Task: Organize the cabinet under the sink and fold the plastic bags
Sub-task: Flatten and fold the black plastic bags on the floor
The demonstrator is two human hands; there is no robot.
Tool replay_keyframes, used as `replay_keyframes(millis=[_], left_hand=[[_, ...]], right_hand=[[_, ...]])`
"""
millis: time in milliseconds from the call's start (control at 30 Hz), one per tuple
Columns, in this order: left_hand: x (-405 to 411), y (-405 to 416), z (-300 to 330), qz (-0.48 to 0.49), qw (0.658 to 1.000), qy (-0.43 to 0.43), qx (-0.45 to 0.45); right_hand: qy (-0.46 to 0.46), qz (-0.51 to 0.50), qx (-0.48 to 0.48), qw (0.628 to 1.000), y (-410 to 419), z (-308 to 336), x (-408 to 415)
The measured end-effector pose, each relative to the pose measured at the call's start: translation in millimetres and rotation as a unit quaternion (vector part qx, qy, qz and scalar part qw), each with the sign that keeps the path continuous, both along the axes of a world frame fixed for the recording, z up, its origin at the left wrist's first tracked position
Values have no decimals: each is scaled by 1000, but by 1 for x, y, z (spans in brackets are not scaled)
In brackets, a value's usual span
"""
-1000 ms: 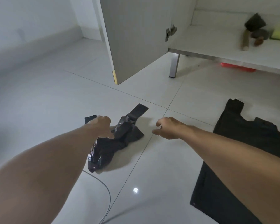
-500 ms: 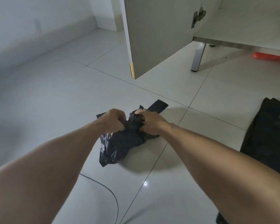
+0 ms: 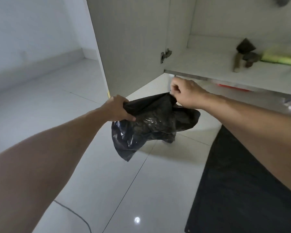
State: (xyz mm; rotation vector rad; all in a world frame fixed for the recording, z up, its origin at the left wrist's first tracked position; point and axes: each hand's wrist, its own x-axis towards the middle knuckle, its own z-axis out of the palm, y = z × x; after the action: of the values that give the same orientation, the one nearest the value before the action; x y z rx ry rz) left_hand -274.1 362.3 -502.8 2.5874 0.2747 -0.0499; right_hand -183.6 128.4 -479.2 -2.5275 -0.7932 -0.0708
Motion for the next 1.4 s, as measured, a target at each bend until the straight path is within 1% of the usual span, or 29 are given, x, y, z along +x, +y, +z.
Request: replay_keyframes(millis=[67,100,133,167,233,267,300,400,467,533,600,667,700,767,800,833,900,967,1000,1033,1067,1100,1133,1200,1233,1267,1333,1367,1400], left_hand=[[8,-23,9,10,999,-27,14],[14,-33,12,21,999,-49,-1],[19,-43,16,34,996,-72,-33],[24,-50,19,49,991,-85,-86],[33,-65,23,80,971,-81,-211],[34,-73,24,91,960,-65,-258],[35,-80,24,92,954,-41,-284],[32,-102,27,48,941,69,-327],[30,-119,34,15,910,132,-393],[29,-136,44,-16,867,151,-474],[31,-148,53,-25,834,139,-533],[32,-156,62,-21,819,111,-562],[32,-160,65,-20,812,95,-576],[30,-164,69,-18,802,66,-593],[29,-164,69,-19,796,61,-602],[29,-163,69,-23,789,61,-611],[31,-160,65,-30,786,71,-613],[33,-159,63,-18,796,74,-600],[35,-159,62,-3,808,68,-585],[38,-157,59,15,821,55,-568],[41,-152,56,33,831,30,-554],[45,-145,53,30,836,5,-548],[48,-139,50,0,832,-7,-554],[50,-130,48,-90,815,4,-572],[50,-130,50,-113,809,10,-577],[52,-132,53,-117,795,15,-594],[58,-142,57,-76,741,20,-667],[59,-150,59,-55,726,19,-685],[60,-158,61,-36,726,15,-687]], right_hand=[[-28,-17,30,999,-30,8,-5],[-42,-29,50,997,-44,10,-8],[-57,-39,76,995,-58,12,-11],[-74,-50,108,990,-71,14,-15],[-113,-78,183,973,-95,18,-21],[-129,-96,215,963,-107,19,-24],[-142,-115,238,954,-117,20,-25],[-176,-161,269,933,-146,21,-27],[-196,-194,282,919,-163,17,-27],[-188,-252,286,905,-177,10,-28],[-105,-340,288,889,-188,-2,-34],[62,-408,309,857,-193,-22,-40],[160,-418,326,833,-193,-31,-44],[351,-376,352,782,-191,-49,-51],[428,-326,374,756,-188,-55,-53],[478,-272,401,733,-186,-61,-54],[502,-209,462,701,-182,-65,-54],[473,-216,511,684,-180,-64,-48],[451,-236,530,678,-181,-60,-43],[424,-255,545,677,-184,-56,-38],[390,-272,548,688,-188,-51,-34],[353,-281,545,706,-195,-44,-31],[316,-285,539,727,-203,-39,-28],[259,-273,525,764,-219,-27,-26],[240,-258,521,778,-226,-21,-27],[225,-243,515,791,-232,-17,-28],[215,-211,494,816,-244,-9,-31],[221,-193,484,824,-250,-7,-32],[237,-173,479,828,-255,-5,-33]])
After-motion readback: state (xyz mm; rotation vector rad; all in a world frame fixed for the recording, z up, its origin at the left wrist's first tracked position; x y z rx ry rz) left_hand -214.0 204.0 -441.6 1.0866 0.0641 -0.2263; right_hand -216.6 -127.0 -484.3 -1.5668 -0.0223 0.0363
